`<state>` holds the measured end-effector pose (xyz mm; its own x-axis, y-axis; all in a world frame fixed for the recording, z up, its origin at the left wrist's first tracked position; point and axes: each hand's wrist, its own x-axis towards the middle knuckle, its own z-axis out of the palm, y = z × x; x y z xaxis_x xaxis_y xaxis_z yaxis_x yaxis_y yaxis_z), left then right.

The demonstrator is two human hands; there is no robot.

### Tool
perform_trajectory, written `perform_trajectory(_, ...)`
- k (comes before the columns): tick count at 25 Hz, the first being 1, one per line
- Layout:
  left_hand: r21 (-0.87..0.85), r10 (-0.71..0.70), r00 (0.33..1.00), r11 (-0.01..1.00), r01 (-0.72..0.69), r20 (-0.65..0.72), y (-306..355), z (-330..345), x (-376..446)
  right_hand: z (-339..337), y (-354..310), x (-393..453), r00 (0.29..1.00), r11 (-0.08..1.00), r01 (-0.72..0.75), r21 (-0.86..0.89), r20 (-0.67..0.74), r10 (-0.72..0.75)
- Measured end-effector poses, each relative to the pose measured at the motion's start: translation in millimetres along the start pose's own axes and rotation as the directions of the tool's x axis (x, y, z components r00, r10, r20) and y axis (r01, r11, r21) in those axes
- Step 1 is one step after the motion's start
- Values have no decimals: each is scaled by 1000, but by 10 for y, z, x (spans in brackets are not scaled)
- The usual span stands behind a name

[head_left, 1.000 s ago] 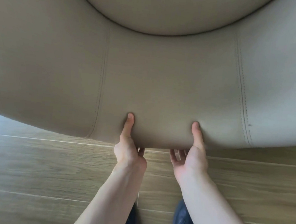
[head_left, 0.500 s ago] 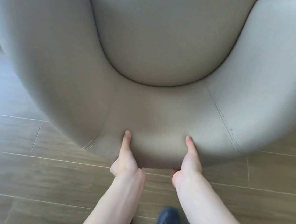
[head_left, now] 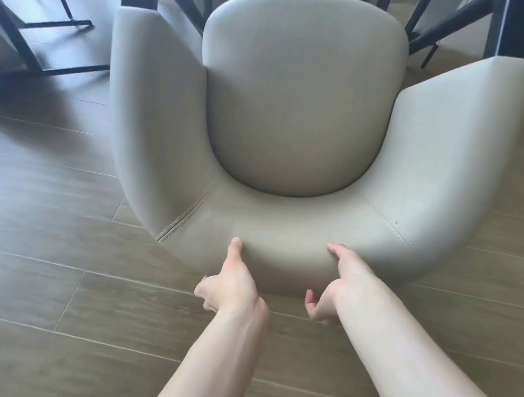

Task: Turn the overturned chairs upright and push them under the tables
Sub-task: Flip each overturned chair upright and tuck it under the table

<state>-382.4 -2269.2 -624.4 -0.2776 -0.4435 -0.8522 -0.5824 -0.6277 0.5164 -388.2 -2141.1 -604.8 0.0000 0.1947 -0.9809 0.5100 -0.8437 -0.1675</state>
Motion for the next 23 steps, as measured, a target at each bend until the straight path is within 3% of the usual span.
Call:
perform_trajectory(4,111,229,971,969,-221,-69,41,241,-145,162,-282,-190,998,998,-61,-36,-31,59)
perform_trajectory(8,261,520,852,816,-516,61,16,326,-263,245,-440,-375,998,995,-64,-72,-21,63)
perform_trajectory(9,323,611,778,715,-621,143,-15,298,-266,260,-469,-404,998,995,-57,-80,-15,56)
perform_trajectory(10,349,720,645,553,-756,257,-25,262,-254,277,-499,-440,999,995,-50,-84,8,50)
perform_trajectory(11,338,791,466,346,-875,397,1,234,-237,293,-532,-476,999,996,-40,-84,31,43)
perform_trajectory(12,327,775,302,131,-936,555,67,233,-210,311,-560,-539,998,996,-32,-81,45,36)
perform_trajectory(13,338,683,195,-81,-938,704,160,254,-157,328,-592,-586,999,996,-19,-86,45,23)
perform_trajectory(15,354,446,137,-450,-820,884,362,366,-38,380,-651,-671,999,996,-2,-89,32,5)
perform_trajectory(16,342,371,141,-561,-754,918,456,451,0,405,-682,-723,999,996,3,-90,38,1)
perform_trajectory(18,325,323,135,-663,-675,937,586,639,18,438,-761,-807,997,996,31,-83,71,-25)
perform_trajectory(23,308,331,82,-718,-625,940,872,1047,5,561,-1010,-967,965,972,200,-124,199,-174)
